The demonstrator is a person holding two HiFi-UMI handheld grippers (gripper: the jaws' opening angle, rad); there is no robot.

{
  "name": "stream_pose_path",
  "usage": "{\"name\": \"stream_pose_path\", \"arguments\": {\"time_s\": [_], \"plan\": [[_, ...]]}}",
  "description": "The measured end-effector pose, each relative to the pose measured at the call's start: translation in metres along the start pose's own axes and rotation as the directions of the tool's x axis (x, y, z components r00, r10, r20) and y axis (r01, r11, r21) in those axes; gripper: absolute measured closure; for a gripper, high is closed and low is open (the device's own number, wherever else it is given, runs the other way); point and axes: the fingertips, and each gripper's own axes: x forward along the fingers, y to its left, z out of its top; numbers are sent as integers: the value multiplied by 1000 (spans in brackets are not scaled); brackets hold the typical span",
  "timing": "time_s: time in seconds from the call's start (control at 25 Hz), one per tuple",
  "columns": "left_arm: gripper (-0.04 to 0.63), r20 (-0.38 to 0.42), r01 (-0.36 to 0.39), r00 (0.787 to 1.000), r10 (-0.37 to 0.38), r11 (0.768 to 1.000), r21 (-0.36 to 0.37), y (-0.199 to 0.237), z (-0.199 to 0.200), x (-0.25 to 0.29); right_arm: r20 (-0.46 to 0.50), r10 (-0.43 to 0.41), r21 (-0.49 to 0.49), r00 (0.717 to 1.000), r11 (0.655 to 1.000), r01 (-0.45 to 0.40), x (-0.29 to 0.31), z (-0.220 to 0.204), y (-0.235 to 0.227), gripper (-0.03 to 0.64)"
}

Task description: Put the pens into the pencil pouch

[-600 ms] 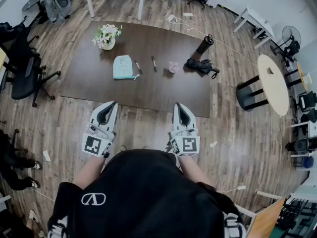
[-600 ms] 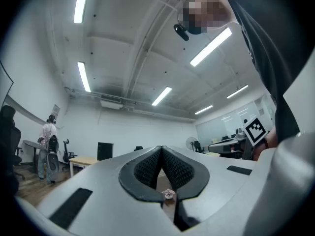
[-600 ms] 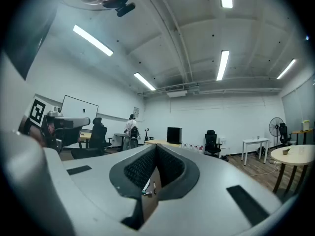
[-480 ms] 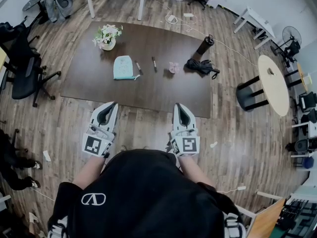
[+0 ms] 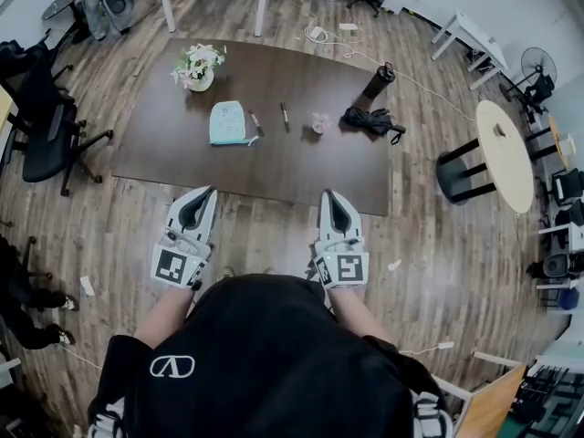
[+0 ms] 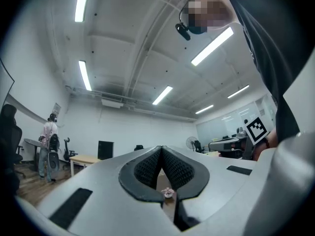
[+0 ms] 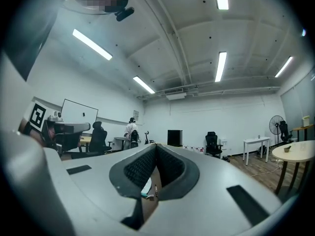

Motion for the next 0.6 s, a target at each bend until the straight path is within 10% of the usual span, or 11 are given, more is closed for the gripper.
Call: {"name": "stream_pose_path", "arguments": {"time_s": [0.6], "plan": [[592,-39,-60,997,60,998,10,-26,-9,12,27,59,48,998,997,-61,-8,-5,-21,618]]}}
